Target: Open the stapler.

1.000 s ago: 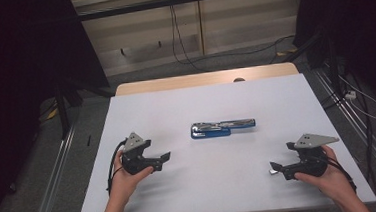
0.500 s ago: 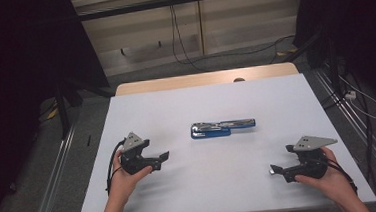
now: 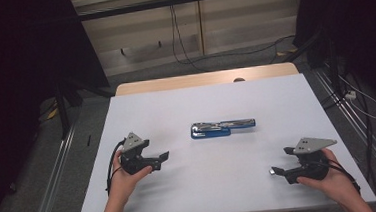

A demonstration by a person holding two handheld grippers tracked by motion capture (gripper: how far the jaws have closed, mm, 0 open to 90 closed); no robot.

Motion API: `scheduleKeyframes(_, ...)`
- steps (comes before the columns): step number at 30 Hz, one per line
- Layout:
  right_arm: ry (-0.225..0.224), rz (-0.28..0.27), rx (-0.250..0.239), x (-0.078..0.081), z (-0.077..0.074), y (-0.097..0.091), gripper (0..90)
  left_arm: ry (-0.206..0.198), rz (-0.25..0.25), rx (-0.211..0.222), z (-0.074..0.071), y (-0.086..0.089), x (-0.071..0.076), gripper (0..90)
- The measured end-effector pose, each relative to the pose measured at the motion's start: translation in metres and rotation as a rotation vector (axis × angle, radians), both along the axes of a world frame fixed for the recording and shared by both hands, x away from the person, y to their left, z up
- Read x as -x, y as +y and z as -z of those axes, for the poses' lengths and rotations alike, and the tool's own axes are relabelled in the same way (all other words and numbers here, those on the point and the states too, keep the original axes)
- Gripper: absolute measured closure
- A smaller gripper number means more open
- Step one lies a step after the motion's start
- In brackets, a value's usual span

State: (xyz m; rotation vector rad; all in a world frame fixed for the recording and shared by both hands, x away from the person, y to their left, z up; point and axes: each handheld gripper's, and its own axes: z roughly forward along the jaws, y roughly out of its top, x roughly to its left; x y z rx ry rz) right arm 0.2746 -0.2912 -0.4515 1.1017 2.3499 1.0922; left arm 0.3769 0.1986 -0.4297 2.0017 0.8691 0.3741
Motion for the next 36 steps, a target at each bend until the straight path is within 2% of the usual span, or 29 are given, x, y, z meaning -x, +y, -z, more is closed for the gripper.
scheduleKeyframes(4, 0.005, -0.054, 0.028, 0.002, 0.0, 0.004, 29.6, -0.001, -0.002, 0.004, 0.0, 0.0, 0.0, 9.9)
scheduleKeyframes(6, 0.011, -0.06, 0.032, 0.002, 0.0, 0.004, 30.3, -0.002, -0.002, 0.004, 0.0, 0.0, 0.0, 10.0)
scheduleKeyframes(7, 0.014, -0.077, 0.043, 0.002, 0.002, 0.004, 34.5, -0.002, -0.001, 0.003, 0.0, 0.0, 0.0, 10.0)
scheduleKeyframes(11, 0.021, -0.097, 0.054, 0.002, 0.003, 0.004, 38.6, -0.003, -0.005, 0.002, 0.0, 0.001, 0.0, 10.0)
scheduleKeyframes(13, 0.031, -0.109, 0.049, 0.003, 0.004, 0.006, 40.8, -0.004, -0.005, 0.001, 0.0, 0.0, 0.0, 10.0)
scheduleKeyframes(16, 0.032, -0.144, 0.064, 0.003, 0.006, 0.009, 49.0, -0.005, -0.002, -0.001, 0.0, 0.0, 0.0, 10.1)
scheduleKeyframes(18, 0.028, -0.176, 0.066, 0.004, 0.005, 0.011, 58.1, -0.004, -0.002, -0.004, 0.0, 0.0, 0.0, 10.1)
scheduleKeyframes(20, 0.028, -0.191, 0.065, 0.005, 0.005, 0.012, 61.7, -0.005, -0.004, -0.002, 0.0, 0.0, 0.0, 10.2)
scheduleKeyframes(27, 0.047, -0.197, 0.04, 0.005, 0.005, 0.013, 79.7, -0.006, -0.004, -0.004, 0.0, -0.001, 0.0, 10.3)
scheduleKeyframes(31, 0.043, -0.199, 0.046, 0.004, 0.004, 0.015, 79.1, -0.005, -0.004, -0.007, 0.0, -0.001, 0.0, 10.4)
scheduleKeyframes(34, 0.048, -0.198, 0.033, 0.004, 0.005, 0.016, 73.2, -0.006, -0.005, -0.006, 0.0, -0.001, 0.0, 10.5)
scheduleKeyframes(36, 0.037, -0.21, 0.045, 0.004, 0.005, 0.018, 72.3, -0.006, -0.004, -0.008, 0.0, -0.001, 0.0, 10.4)
